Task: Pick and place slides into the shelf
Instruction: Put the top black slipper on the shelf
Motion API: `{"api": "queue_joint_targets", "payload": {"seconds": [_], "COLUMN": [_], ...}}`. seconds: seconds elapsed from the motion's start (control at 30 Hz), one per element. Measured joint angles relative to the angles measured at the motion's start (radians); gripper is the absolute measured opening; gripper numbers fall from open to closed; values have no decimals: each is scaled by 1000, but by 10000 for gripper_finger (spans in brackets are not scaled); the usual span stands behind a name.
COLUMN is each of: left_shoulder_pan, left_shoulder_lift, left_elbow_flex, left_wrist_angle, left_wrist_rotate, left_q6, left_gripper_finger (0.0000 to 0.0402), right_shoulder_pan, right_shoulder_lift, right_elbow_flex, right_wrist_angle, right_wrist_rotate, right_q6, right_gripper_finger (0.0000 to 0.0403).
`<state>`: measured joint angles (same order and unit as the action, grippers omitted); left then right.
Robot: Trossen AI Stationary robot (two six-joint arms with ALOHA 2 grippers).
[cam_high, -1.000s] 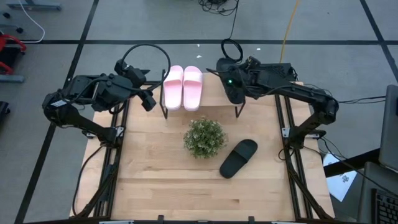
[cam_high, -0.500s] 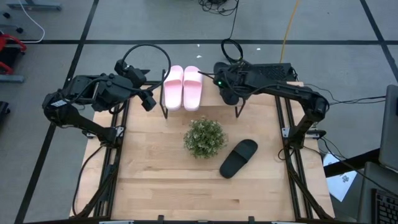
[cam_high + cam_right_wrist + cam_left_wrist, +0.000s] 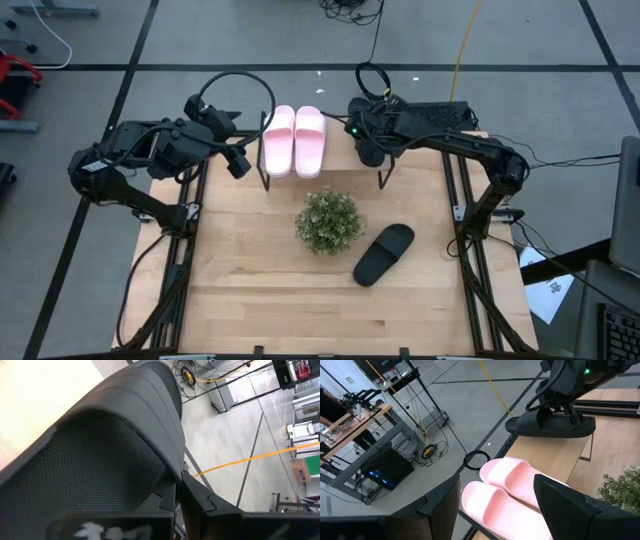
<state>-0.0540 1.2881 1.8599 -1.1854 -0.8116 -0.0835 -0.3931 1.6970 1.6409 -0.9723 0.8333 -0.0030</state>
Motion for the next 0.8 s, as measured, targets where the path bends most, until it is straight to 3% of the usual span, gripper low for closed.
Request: {"api": "queue_joint_targets", "payload": {"seconds": [0.8], "left_shoulder_pan": [0], "left_shoulder_lift": [0], "left_elbow_flex": [0], "left_wrist_angle": [0], "left_wrist_rotate": [0], "left_q6": [6], "left_gripper_finger": [255], "right_shoulder_pan": [3], "right_shoulder_lift": [-1], "right_elbow_flex": [-59], "right_wrist_angle": [-67], "right_wrist_rotate": [-41], "right_q6": [80], "right_gripper_finger": [0]}}
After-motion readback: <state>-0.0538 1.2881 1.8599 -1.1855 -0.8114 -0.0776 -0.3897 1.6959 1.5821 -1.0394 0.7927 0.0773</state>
